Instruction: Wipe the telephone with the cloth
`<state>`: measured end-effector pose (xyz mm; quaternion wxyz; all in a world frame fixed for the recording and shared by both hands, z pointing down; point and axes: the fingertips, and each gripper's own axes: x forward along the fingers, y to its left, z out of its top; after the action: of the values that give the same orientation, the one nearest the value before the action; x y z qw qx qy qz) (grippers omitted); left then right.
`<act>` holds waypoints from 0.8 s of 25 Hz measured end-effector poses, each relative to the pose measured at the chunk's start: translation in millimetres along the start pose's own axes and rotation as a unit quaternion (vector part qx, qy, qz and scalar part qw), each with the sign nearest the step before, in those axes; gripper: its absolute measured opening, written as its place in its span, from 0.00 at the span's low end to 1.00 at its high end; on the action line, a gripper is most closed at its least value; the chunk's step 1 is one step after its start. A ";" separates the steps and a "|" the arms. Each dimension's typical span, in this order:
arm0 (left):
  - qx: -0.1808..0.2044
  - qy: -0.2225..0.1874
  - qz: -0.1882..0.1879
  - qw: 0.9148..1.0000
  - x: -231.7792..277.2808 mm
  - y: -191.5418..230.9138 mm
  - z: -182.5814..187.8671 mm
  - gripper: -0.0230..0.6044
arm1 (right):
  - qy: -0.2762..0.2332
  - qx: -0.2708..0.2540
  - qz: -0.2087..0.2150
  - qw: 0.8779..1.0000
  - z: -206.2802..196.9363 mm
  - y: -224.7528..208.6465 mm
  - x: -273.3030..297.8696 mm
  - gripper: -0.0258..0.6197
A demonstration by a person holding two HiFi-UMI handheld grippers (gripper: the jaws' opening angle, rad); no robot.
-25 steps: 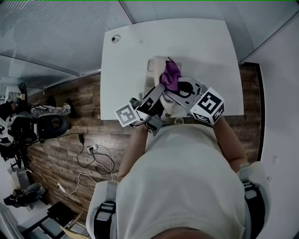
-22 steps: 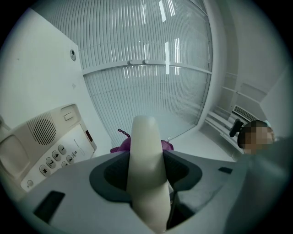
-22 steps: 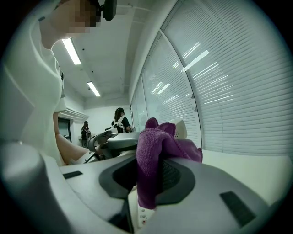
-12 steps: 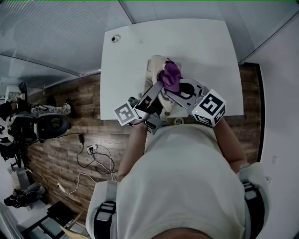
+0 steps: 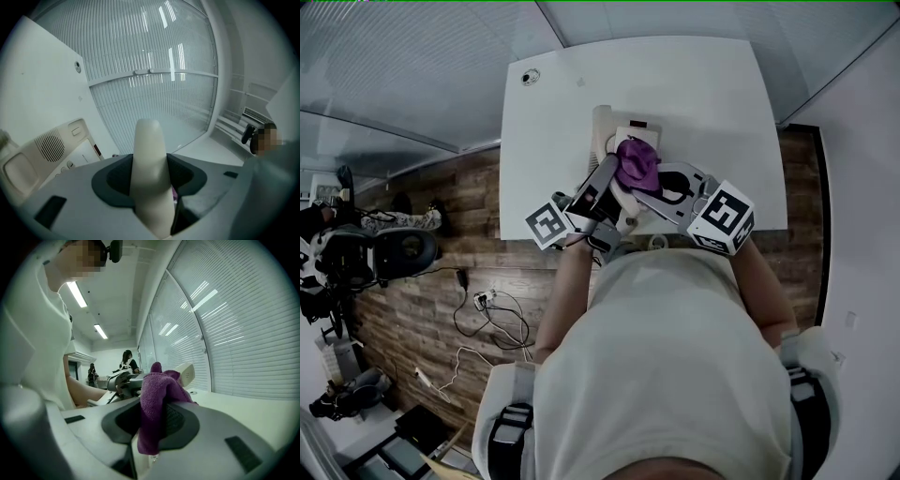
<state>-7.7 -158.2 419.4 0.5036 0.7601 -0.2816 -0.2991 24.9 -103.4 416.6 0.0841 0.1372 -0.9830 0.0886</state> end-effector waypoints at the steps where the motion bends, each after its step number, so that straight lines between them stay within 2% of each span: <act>1: 0.003 0.000 0.000 1.000 -0.1 -0.6 0.4 0.39 | 0.003 -0.004 0.007 1.000 -0.7 2.7 -1.3 0.18; 9: 0.021 -0.004 0.004 1.000 0.6 -1.0 3.3 0.39 | 0.012 -0.019 0.030 0.999 -0.1 11.3 -1.4 0.18; 20: 0.032 -0.021 0.017 0.999 -1.7 6.0 21.8 0.39 | 0.017 0.001 0.023 1.000 -10.6 9.4 -3.8 0.18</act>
<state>-25.7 -172.0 418.5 0.4781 0.7646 -0.3144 -0.2967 27.3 -91.5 424.8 0.0984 0.1132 -0.9842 0.0940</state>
